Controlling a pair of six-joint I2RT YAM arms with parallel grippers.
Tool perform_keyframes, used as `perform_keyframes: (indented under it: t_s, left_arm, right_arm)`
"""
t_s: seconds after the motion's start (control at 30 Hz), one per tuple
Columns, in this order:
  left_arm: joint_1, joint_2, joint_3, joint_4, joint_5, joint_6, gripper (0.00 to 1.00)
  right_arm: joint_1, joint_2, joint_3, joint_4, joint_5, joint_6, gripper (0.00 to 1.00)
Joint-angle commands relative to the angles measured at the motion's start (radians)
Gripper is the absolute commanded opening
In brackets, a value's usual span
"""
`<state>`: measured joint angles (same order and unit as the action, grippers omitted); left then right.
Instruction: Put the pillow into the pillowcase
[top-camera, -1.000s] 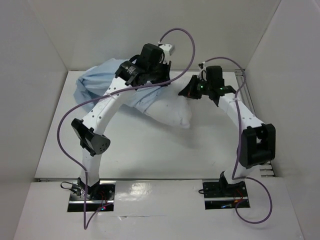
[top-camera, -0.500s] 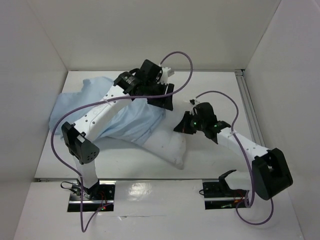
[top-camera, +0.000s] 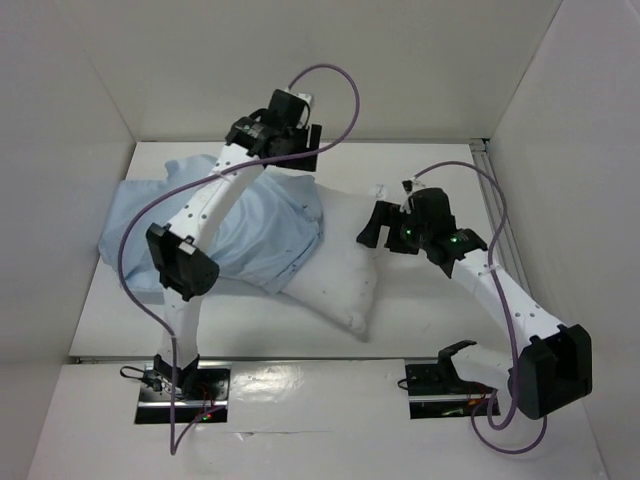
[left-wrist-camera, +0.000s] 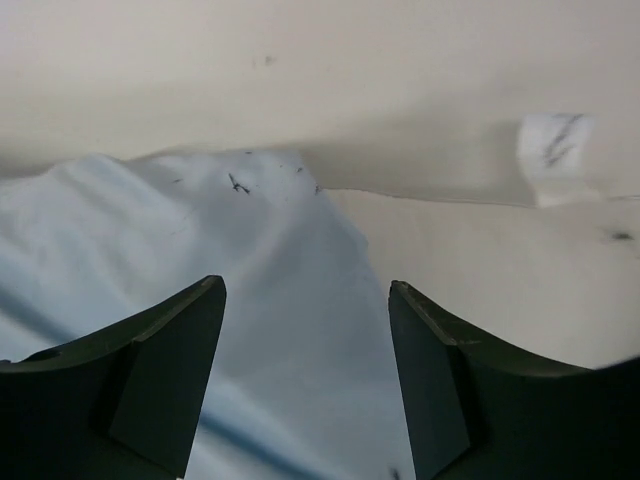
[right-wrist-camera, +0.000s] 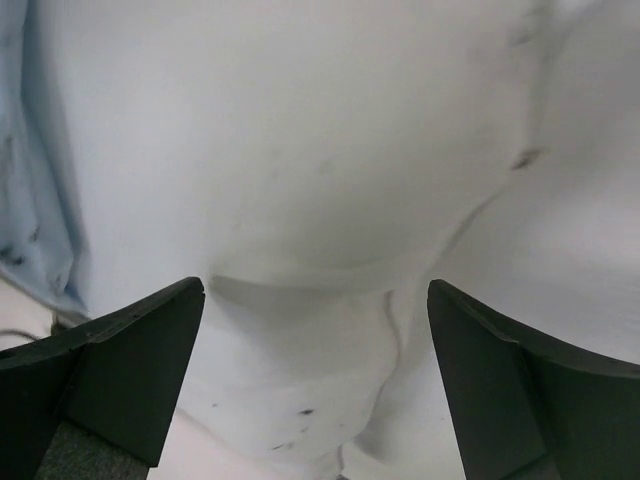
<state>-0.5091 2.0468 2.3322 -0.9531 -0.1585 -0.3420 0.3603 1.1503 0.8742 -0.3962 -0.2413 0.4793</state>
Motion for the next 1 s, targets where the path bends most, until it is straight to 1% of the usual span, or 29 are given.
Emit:
perform_keyframes:
  t_s: [0.0, 0.13, 0.23, 0.33, 0.37, 0.4, 0.43, 0.47, 0.5, 0.53, 0.57, 0.6, 0.63, 0.67, 0.7, 0.73, 0.77, 0.8, 0.83, 0.87, 0.9, 0.93, 0.97]
  left_arm:
    - [-0.014, 0.090, 0.006, -0.023, -0.055, -0.003, 0.79]
    - [-0.014, 0.108, 0.018, 0.007, -0.003, -0.012, 0.79]
    - [-0.014, 0.133, 0.027, 0.007, 0.008, -0.003, 0.79]
    - [-0.014, 0.144, 0.027, -0.021, 0.008, -0.003, 0.67]
    - [-0.014, 0.144, 0.027, -0.021, 0.008, -0.003, 0.49]
    - [-0.014, 0.154, 0.027, -0.021, 0.040, 0.006, 0.38]
    - [-0.014, 0.154, 0.027, -0.021, 0.053, 0.006, 0.23]
    - [-0.014, 0.154, 0.027, -0.032, 0.062, 0.006, 0.06]
    - [-0.014, 0.154, 0.039, -0.032, 0.095, 0.006, 0.00]
    - [-0.014, 0.139, 0.039, -0.032, 0.112, 0.006, 0.00]
    - [-0.014, 0.125, 0.048, -0.023, 0.157, 0.015, 0.00]
    - [-0.014, 0.087, 0.049, -0.022, 0.178, 0.015, 0.00]
    - [-0.026, 0.064, 0.049, -0.009, 0.201, 0.015, 0.00]
    - [-0.035, 0.041, 0.058, 0.000, 0.224, 0.015, 0.00]
    - [-0.057, 0.017, 0.058, 0.026, 0.293, 0.015, 0.00]
    - [-0.072, -0.005, 0.070, 0.042, 0.334, 0.006, 0.00]
    - [-0.087, -0.026, 0.070, 0.057, 0.377, -0.009, 0.00]
    - [-0.104, -0.063, 0.084, 0.077, 0.428, -0.021, 0.00]
    - [-0.135, -0.077, 0.111, 0.108, 0.515, -0.049, 0.00]
    - [-0.152, -0.088, 0.130, 0.122, 0.540, -0.067, 0.00]
    - [-0.169, -0.109, 0.142, 0.141, 0.565, -0.087, 0.00]
    - [-0.198, -0.123, 0.130, 0.213, 0.624, -0.127, 0.00]
    - [-0.212, -0.135, 0.130, 0.250, 0.649, -0.146, 0.00]
  right_arm:
    - [-0.089, -0.024, 0.052, -0.058, 0.007, 0.018, 1.00]
    - [-0.175, -0.001, 0.011, -0.049, -0.093, 0.018, 1.00]
    - [-0.216, 0.008, -0.020, -0.020, -0.115, 0.018, 1.00]
    - [-0.230, 0.034, -0.043, 0.002, -0.170, 0.018, 1.00]
    - [-0.230, 0.043, -0.043, 0.002, -0.199, 0.018, 1.00]
    - [-0.230, 0.060, -0.055, 0.035, -0.217, 0.018, 1.00]
    - [-0.230, 0.069, -0.066, 0.052, -0.240, 0.018, 1.00]
    - [-0.230, 0.078, -0.066, 0.074, -0.298, 0.031, 1.00]
    - [-0.219, 0.087, -0.081, 0.145, -0.331, 0.053, 0.98]
    - [-0.207, 0.103, -0.090, 0.181, -0.351, 0.068, 0.96]
    - [-0.193, 0.103, -0.090, 0.215, -0.364, 0.100, 0.91]
    - [-0.157, 0.127, -0.090, 0.308, -0.365, 0.120, 0.86]
    - [-0.140, 0.140, -0.090, 0.365, -0.375, 0.146, 0.79]
    - [-0.124, 0.158, -0.075, 0.425, -0.375, 0.174, 0.49]
    - [-0.113, 0.179, -0.048, 0.471, -0.394, 0.212, 0.27]
    - [-0.092, 0.228, -0.006, 0.494, -0.407, 0.212, 0.08]
    - [-0.081, 0.245, 0.105, 0.478, -0.417, 0.213, 0.00]
    - [-0.069, 0.255, 0.164, 0.452, -0.417, 0.193, 0.00]
    - [-0.046, 0.243, 0.213, 0.385, -0.403, 0.158, 0.00]
    - [-0.046, 0.226, 0.292, 0.350, -0.392, 0.142, 0.00]
    - [-0.034, 0.207, 0.325, 0.315, -0.374, 0.125, 0.00]
    - [-0.034, 0.171, 0.354, 0.242, -0.365, 0.099, 0.00]
    - [-0.034, 0.152, 0.385, 0.208, -0.351, 0.088, 0.00]
